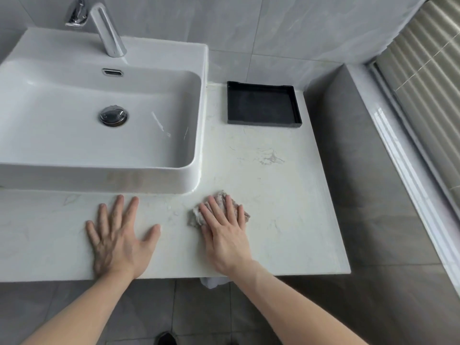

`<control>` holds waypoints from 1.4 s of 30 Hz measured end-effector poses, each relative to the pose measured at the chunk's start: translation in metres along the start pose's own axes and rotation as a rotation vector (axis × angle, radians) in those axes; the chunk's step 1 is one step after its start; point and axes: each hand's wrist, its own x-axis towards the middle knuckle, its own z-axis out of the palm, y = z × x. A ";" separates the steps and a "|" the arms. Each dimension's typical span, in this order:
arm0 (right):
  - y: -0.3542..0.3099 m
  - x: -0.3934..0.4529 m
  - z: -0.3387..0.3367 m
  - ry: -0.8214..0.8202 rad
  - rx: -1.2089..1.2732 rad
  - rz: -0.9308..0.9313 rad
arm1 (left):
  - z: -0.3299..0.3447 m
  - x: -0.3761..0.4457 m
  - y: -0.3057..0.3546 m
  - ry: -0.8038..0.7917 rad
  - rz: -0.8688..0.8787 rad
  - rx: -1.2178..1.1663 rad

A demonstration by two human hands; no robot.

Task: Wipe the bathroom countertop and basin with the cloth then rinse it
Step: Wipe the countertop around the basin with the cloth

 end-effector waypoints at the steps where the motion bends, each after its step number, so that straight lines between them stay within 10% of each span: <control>1: -0.003 -0.001 0.002 -0.005 -0.035 -0.020 | 0.000 0.000 0.000 0.002 0.001 0.002; 17: 0.164 -0.081 -0.086 0.370 0.147 0.560 | -0.003 0.000 0.000 0.009 0.002 -0.004; 30: 0.008 -0.068 -0.011 -0.041 -0.094 0.023 | -0.002 -0.001 0.000 0.015 0.017 -0.016; 42: 0.166 -0.128 -0.068 0.168 -0.077 0.632 | -0.003 -0.002 -0.001 0.017 0.022 -0.027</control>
